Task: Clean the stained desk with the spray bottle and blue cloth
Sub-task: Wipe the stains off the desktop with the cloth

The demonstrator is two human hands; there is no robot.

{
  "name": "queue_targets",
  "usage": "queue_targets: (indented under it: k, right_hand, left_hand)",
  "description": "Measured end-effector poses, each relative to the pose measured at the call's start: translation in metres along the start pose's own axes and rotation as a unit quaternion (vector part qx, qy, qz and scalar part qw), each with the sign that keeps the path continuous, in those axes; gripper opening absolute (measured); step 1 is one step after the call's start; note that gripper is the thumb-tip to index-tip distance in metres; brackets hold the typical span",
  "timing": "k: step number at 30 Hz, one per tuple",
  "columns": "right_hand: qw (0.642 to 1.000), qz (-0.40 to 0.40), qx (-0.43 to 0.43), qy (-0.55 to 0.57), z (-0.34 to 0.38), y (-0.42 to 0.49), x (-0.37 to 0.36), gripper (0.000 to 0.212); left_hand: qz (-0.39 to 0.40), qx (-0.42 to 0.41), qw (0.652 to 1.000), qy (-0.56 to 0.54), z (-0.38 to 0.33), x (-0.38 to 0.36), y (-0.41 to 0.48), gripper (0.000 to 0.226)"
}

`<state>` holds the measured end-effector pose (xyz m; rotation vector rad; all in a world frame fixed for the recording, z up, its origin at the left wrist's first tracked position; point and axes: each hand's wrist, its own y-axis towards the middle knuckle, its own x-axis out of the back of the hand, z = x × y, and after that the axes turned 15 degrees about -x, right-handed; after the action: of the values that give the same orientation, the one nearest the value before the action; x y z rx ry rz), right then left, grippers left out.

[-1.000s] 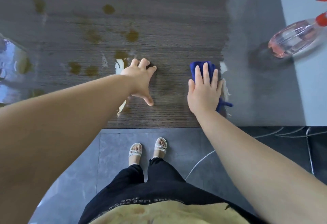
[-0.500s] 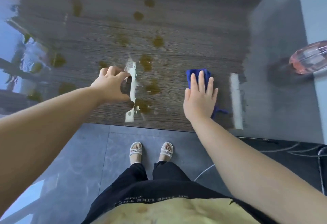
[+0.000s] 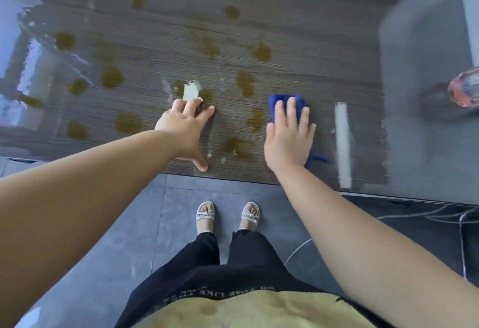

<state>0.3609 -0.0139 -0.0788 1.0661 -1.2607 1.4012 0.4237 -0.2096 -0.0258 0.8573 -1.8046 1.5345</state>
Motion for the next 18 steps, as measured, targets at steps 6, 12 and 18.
queue_targets:
  k: [6,12,18]
  right_hand:
    - [0.927,0.023,0.362,-0.092,-0.034,-0.021,0.002,0.049]
    - [1.0,-0.013,-0.012,-0.01,-0.007,0.018,0.004,0.051]
    - [0.953,0.002,0.297,-0.062,0.015,-0.045,-0.012,0.049]
  left_hand:
    - [0.017,0.005,1.0,0.013,-0.004,0.005,0.001,0.138]
    - [0.026,0.005,1.0,0.002,-0.004,0.007,0.001,0.138]
    - [0.029,0.002,0.999,0.016,-0.005,0.007,0.003,0.137]
